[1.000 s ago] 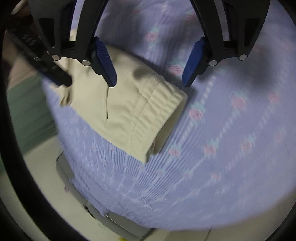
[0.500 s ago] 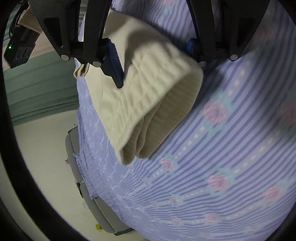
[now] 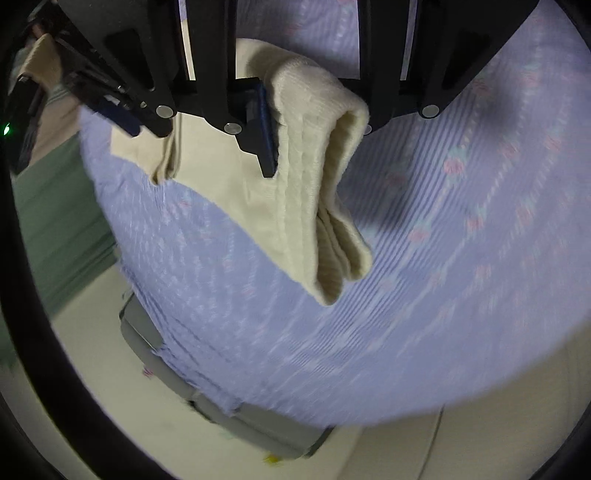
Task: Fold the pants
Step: 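Lift the held cuff end and fold it over toward the waistband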
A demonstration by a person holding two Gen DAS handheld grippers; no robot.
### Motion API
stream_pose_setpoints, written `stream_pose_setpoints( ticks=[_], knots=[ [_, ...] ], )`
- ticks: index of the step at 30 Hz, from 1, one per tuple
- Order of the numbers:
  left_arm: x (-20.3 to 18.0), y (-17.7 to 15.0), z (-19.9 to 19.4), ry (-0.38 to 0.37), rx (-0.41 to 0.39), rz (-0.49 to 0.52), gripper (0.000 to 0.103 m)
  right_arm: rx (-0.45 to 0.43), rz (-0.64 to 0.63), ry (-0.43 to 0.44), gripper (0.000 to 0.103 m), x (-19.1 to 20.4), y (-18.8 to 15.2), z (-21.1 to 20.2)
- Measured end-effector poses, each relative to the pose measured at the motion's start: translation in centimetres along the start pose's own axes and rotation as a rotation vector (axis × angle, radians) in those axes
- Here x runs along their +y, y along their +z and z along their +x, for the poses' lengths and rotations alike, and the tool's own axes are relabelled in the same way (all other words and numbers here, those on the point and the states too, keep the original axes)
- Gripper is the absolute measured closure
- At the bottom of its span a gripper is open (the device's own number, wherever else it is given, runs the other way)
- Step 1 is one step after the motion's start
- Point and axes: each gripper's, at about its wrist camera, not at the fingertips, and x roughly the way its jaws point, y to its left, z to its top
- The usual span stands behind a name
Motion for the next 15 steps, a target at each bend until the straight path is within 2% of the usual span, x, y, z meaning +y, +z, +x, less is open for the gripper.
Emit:
stream_pose_setpoints(
  ticks=[3,6,9,15],
  knots=[
    [-5.9,0.3,-2.3,0.043,-0.056,0.126,0.079,-0.029,0.016,-0.021,0.033,-3.1,0.8,-3.7],
    [-10.7,0.7,-3.7,0.021,-0.07,0.169,0.08,-0.061,0.029,-0.046,0.033,-6.8,1.2,-7.7],
    [-15.2,0.7,-4.4,0.05,-0.079,0.229,0.08,-0.088,0.052,-0.081,0.033,-10.5,1.4,-11.6],
    [-23.8,-0.6,-4.6,0.04,-0.027,0.317,0.08,-0.108,0.1,-0.131,0.033,-17.8,0.6,-17.5]
  ],
)
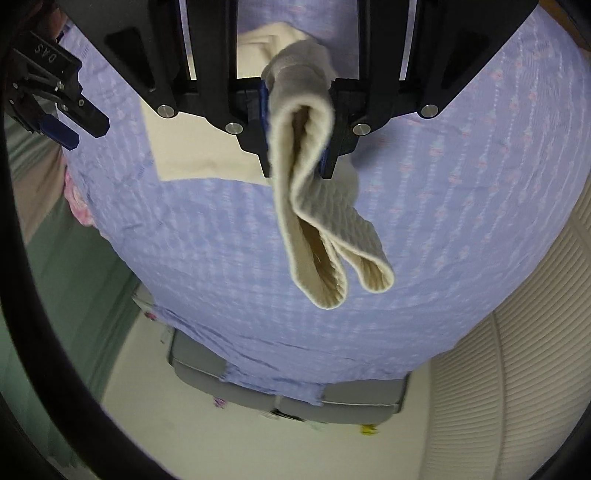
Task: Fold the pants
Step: 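Lift the held cuff end and fold it over toward the waistband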
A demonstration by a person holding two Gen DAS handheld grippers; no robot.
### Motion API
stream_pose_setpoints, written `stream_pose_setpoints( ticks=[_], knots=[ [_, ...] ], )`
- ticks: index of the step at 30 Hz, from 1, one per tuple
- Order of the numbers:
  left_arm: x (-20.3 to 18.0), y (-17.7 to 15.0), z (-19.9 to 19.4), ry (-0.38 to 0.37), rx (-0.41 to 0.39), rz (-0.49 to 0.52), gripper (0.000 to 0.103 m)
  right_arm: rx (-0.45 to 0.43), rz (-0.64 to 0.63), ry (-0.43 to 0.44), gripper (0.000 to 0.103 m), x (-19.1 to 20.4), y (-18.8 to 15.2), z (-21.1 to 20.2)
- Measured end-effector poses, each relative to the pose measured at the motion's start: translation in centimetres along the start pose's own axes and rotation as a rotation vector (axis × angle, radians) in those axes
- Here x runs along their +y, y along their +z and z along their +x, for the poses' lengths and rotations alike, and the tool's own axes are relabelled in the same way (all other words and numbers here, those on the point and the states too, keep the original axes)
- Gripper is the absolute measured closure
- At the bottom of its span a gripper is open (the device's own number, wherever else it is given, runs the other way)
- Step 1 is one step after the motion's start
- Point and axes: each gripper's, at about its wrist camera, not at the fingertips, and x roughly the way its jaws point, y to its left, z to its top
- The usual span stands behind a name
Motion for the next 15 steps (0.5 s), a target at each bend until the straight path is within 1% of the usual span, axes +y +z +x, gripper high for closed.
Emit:
stream_pose_setpoints(
  ticks=[4,8,12,15],
  knots=[
    [-6.5,0.3,0.4,-0.027,0.03,0.088,0.081,-0.006,0.054,-0.005,0.033,-4.6,-0.2,-1.8],
    [-11.5,0.3,2.1,-0.053,0.07,0.161,0.081,-0.002,0.1,-0.024,0.032,-9.1,-0.7,-2.1],
    [-16.0,-0.1,5.4,-0.064,0.119,0.185,0.082,0.005,0.132,-0.034,0.032,-12.9,-1.7,-1.8],
    [-18.8,-1.1,8.6,-0.067,0.158,0.186,0.082,0.024,0.135,-0.067,0.032,-15.8,-2.6,-0.4]
  ],
)
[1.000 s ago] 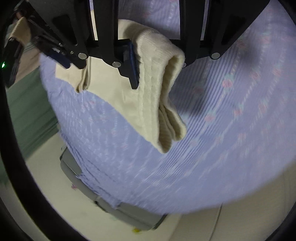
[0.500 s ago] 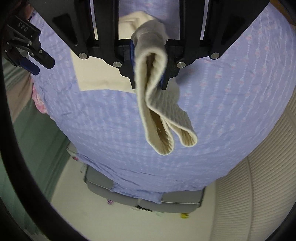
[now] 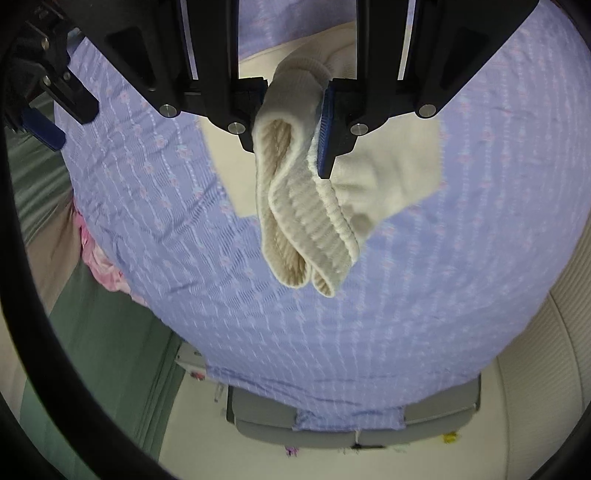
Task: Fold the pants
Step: 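Lift the held cuff end and fold it over toward the waistband, then open the left gripper and release the folded pants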
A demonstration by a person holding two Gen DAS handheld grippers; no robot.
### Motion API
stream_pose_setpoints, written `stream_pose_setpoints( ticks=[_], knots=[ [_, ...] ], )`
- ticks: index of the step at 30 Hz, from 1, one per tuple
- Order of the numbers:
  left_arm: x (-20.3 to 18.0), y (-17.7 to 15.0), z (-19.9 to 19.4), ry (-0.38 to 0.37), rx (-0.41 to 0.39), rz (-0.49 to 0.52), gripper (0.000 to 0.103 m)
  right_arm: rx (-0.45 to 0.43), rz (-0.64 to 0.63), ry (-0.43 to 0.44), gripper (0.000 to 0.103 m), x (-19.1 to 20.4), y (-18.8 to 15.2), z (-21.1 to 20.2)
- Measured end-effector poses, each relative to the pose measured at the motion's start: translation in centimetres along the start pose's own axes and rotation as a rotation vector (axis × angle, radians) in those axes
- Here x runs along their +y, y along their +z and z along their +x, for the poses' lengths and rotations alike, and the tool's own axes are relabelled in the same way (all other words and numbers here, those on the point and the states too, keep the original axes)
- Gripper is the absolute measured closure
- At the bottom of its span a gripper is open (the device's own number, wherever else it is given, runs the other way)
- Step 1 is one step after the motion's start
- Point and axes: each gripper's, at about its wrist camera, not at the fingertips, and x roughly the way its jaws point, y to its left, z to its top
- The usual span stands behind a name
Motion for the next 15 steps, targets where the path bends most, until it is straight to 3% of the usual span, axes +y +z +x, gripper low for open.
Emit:
stream_pose_setpoints(
  ticks=[7,12,14,15],
  knots=[
    [-5.4,-2.2,8.4,-0.005,0.12,0.051,0.083,0.105,0.045,-0.039,0.032,-5.9,-2.3,6.3],
    [-7.8,-3.7,12.3,0.024,0.175,0.086,0.082,0.194,0.071,-0.057,0.032,-8.4,-4.6,10.0],
    [-8.2,-4.0,13.2,0.028,0.193,0.093,0.076,0.224,0.073,-0.077,0.032,-9.0,-5.3,11.3],
    [-8.4,-4.0,13.4,0.015,0.202,0.091,0.065,0.238,0.074,-0.088,0.032,-9.2,-5.5,11.7]
  ],
)
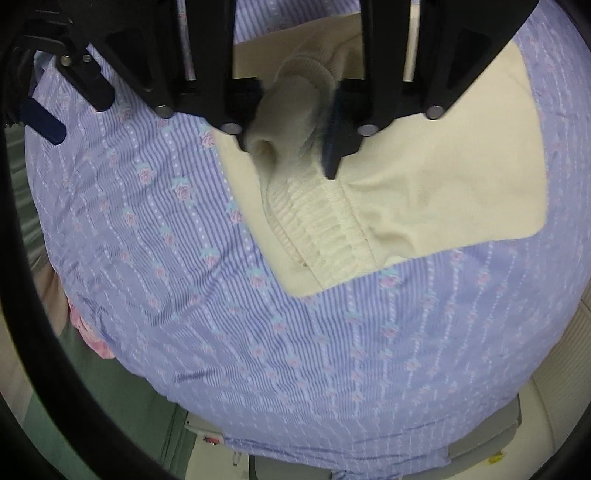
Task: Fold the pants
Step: 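Open the left gripper and release the folded pants, then grasp the elastic waistband of the folded pants with the right gripper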
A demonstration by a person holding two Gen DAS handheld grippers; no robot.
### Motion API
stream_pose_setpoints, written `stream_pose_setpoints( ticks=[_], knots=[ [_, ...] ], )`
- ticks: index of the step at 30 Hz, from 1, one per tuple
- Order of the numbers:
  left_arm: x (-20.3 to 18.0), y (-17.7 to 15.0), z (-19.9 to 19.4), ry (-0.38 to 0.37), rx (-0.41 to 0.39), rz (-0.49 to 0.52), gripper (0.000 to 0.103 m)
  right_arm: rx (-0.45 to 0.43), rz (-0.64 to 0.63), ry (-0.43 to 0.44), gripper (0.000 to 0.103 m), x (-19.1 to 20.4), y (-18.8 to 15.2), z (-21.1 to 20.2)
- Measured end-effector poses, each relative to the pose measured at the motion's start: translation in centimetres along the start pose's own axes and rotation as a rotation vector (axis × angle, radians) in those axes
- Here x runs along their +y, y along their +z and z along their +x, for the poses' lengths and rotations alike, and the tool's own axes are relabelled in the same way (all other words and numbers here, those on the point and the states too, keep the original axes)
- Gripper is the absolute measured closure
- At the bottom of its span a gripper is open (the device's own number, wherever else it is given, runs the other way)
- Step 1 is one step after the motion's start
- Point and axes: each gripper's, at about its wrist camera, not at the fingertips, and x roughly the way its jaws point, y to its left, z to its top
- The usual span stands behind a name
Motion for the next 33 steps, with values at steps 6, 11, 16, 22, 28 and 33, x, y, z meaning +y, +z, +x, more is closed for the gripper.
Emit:
stream_pose_setpoints(
  ticks=[6,11,16,22,28,33],
  knots=[
    [0.2,-1.5,-4.8,-0.036,-0.112,0.063,0.036,-0.01,0.025,-0.007,0.033,-0.2,-0.1,-0.4],
    [6.8,-5.3,-7.9,0.054,-0.135,-0.029,0.035,-0.085,-0.032,0.109,0.033,2.6,1.0,-1.4],
    [13.8,-10.2,-7.8,0.193,-0.074,-0.145,0.035,-0.079,-0.074,0.255,0.033,5.7,2.4,1.2],
    [19.3,-13.7,-6.1,0.228,-0.012,-0.331,0.035,0.004,-0.085,0.347,0.043,8.3,3.3,7.3],
    [20.0,-14.1,-5.0,0.217,-0.001,-0.364,0.035,0.019,-0.058,0.418,0.054,8.9,4.1,9.6],
    [20.2,-13.2,-4.2,0.227,-0.006,-0.362,0.035,0.089,-0.015,0.527,0.054,8.9,4.9,12.3]
  ],
)
